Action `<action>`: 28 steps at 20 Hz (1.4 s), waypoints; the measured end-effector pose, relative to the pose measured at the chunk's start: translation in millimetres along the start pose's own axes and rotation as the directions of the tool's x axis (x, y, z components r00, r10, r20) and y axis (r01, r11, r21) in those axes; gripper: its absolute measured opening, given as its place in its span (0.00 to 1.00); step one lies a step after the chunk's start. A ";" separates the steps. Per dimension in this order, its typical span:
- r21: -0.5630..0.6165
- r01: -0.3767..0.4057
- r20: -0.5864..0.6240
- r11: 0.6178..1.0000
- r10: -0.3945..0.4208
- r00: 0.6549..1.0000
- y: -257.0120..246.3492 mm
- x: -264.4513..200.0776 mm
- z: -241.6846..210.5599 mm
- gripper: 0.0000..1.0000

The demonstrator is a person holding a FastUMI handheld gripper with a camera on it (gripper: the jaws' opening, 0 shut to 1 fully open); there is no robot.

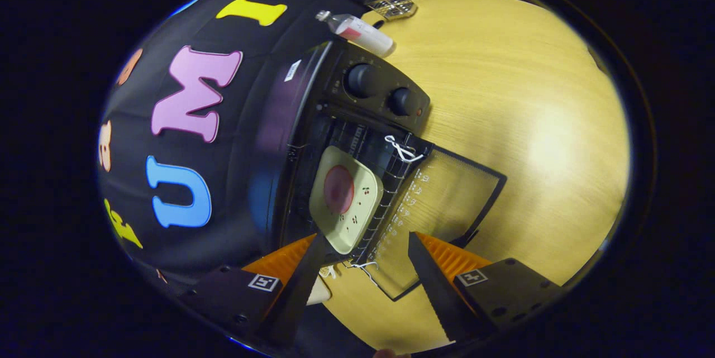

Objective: Open the toaster oven, put the food inside, and close the toaster oven door.

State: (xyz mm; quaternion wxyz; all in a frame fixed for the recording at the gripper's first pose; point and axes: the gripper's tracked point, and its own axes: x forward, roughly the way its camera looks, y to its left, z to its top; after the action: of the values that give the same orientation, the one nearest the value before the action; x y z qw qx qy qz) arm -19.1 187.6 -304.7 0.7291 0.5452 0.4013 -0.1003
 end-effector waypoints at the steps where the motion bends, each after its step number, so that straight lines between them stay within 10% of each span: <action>1: -0.045 -0.016 -0.033 0.999 0.015 0.999 -2.3 -10.0 -6.6 0.99; 5: -0.379 0.001 -0.058 0.925 -0.025 0.998 -35.7 -43.1 -16.3 0.99; 9: -0.721 0.078 0.016 0.688 -0.097 0.995 -69.6 -54.0 -17.5 0.99; 17: -0.901 0.083 -0.020 0.426 -0.233 0.972 -121.1 -25.5 -70.7 0.99; 28: -0.927 0.147 0.032 0.344 -0.317 0.948 -140.5 24.5 -86.0 1.00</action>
State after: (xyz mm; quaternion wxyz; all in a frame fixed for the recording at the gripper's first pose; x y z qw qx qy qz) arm -126.0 215.8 -429.3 0.8525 -0.0087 0.5167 0.0789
